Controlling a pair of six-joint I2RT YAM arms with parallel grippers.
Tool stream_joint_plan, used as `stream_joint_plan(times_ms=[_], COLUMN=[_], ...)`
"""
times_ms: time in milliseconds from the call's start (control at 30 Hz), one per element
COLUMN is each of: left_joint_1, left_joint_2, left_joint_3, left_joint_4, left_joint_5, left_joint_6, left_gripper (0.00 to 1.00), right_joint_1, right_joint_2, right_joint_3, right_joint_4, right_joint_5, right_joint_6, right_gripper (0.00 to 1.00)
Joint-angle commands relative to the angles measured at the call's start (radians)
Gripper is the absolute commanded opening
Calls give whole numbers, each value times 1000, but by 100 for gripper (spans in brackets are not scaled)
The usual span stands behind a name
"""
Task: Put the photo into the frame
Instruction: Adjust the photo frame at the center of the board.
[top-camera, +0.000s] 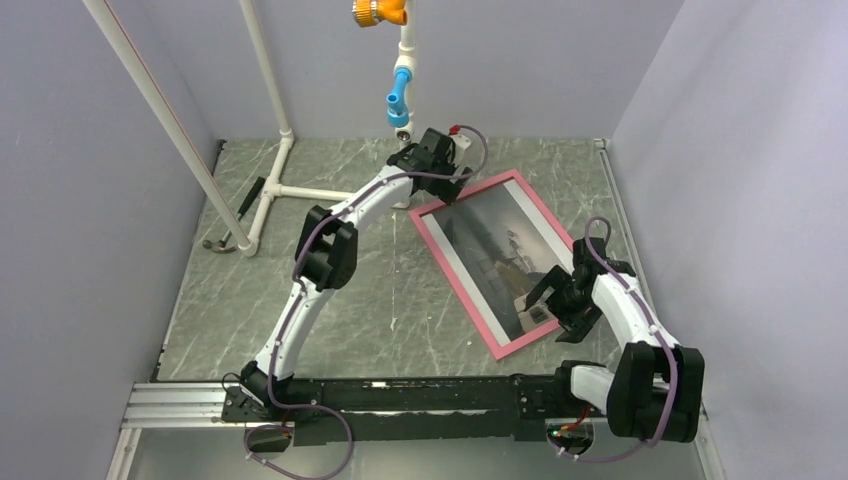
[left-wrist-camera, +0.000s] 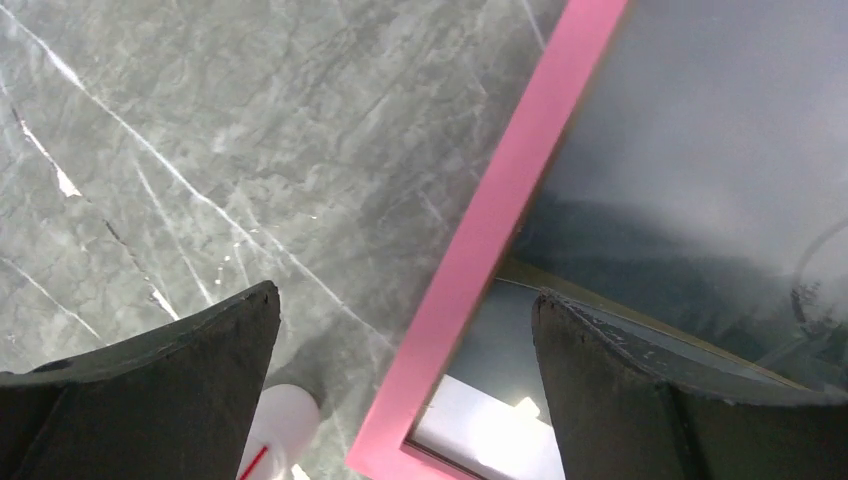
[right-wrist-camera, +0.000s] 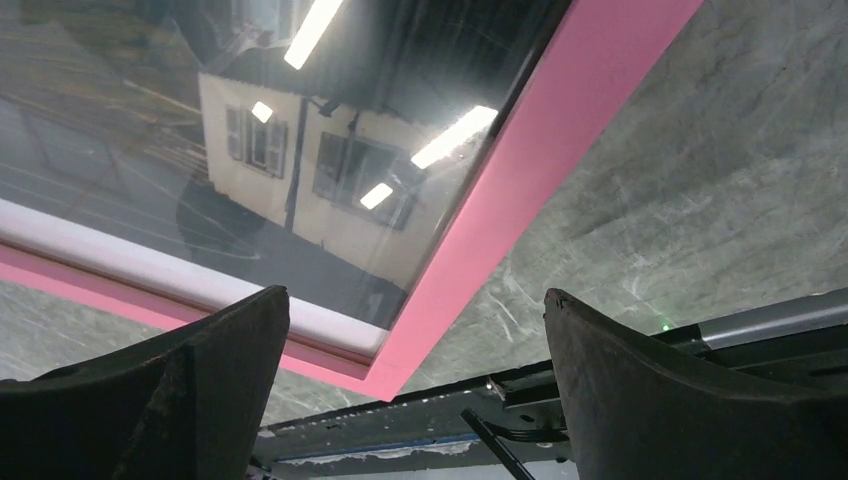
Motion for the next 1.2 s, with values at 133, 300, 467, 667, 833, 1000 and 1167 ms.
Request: stream_joint_plan(times_ms=[133,300,467,667,833,1000,1167], left_joint_1=[21,21,20,-4,-72,-141,-203], left_joint_2=[41,68,69,-30,-123,-210,-298], left_joint_3=[63,63,30,-125,-237,-376,-536], left_joint_4=[-80,-120,-151,-121,-130,-134,-130], left_joint_5=[165,244,312,403,386,372,359], left_joint_6=[-68,-110,-138,-178,-208,-280,-361], left_gripper=[99,99,97,90,90,89,90], right_joint_1=[-90,-155,-202,-255,-301,-315,-313], right_joint_2=[90,175,257,334,391,462,535], right_joint_3=[-22,10,55,146,237,328,400], right_joint_4=[97,161,207,209,210,222,267], right_joint_5=[-60,-80,-103,-79,-39,-40,-90], right_joint_6=[0,-39,-76,-140,-174,-166,-166], right_gripper=[100,100,100,100,100,99,98])
